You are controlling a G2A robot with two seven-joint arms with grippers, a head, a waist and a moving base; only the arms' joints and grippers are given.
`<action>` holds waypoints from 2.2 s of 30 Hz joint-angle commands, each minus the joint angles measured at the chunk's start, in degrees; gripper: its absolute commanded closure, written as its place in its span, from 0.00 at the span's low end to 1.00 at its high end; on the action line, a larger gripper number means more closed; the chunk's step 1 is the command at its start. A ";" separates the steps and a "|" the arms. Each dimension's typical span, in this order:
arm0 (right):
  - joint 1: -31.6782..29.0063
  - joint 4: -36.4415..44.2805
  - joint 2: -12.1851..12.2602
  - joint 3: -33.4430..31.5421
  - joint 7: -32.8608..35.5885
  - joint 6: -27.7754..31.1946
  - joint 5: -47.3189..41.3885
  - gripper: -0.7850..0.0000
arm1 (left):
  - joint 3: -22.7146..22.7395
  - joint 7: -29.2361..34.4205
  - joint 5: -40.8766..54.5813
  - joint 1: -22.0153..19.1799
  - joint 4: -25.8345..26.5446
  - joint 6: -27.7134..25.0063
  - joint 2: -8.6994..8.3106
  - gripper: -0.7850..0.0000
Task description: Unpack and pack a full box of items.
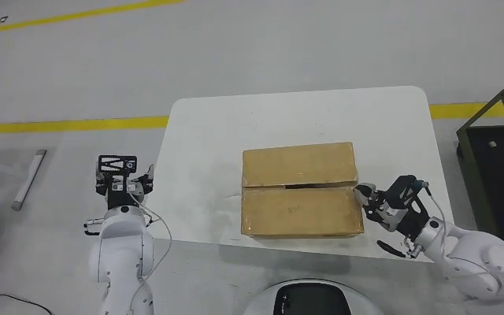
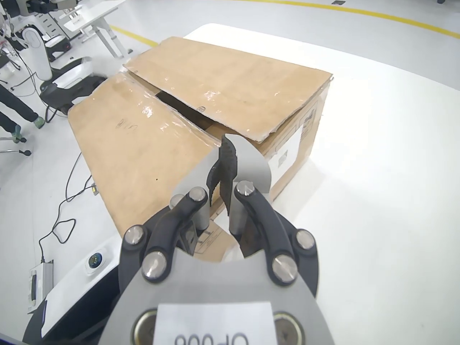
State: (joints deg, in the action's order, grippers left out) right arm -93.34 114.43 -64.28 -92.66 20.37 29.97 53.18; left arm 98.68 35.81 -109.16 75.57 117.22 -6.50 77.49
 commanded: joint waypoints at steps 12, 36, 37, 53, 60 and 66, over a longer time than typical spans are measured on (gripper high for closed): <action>-0.19 1.75 0.16 -5.11 -4.75 -5.35 -0.56 1.00 | -10.01 -0.05 7.01 -3.07 4.85 -5.81 0.30 0.00; -4.44 0.40 0.30 -11.23 -7.09 -9.49 2.22 1.00 | -43.29 2.12 8.89 -13.83 -8.64 -18.34 2.58 0.00; -4.48 0.41 0.30 -11.28 -7.19 -9.52 2.25 1.00 | -43.52 2.08 8.49 -14.08 -9.32 -18.33 2.62 0.00; -5.26 -0.03 0.29 -12.49 -7.69 -9.56 1.99 1.00 | -45.10 -3.81 -9.92 -17.91 -14.83 -15.23 2.37 0.00; -5.22 -0.08 0.25 -11.98 -7.65 -9.58 2.10 1.00 | -44.91 -10.66 -13.29 -17.72 -15.00 -12.23 2.31 1.00; -5.19 -0.06 0.21 -11.44 -7.70 -9.67 2.27 1.00 | -44.70 -16.46 -15.31 -17.04 -14.50 -15.79 1.84 1.00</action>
State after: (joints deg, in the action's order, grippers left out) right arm -98.55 114.34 -64.06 -104.18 12.68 20.31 55.41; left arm 53.87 20.66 -124.08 58.43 102.62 -21.41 79.45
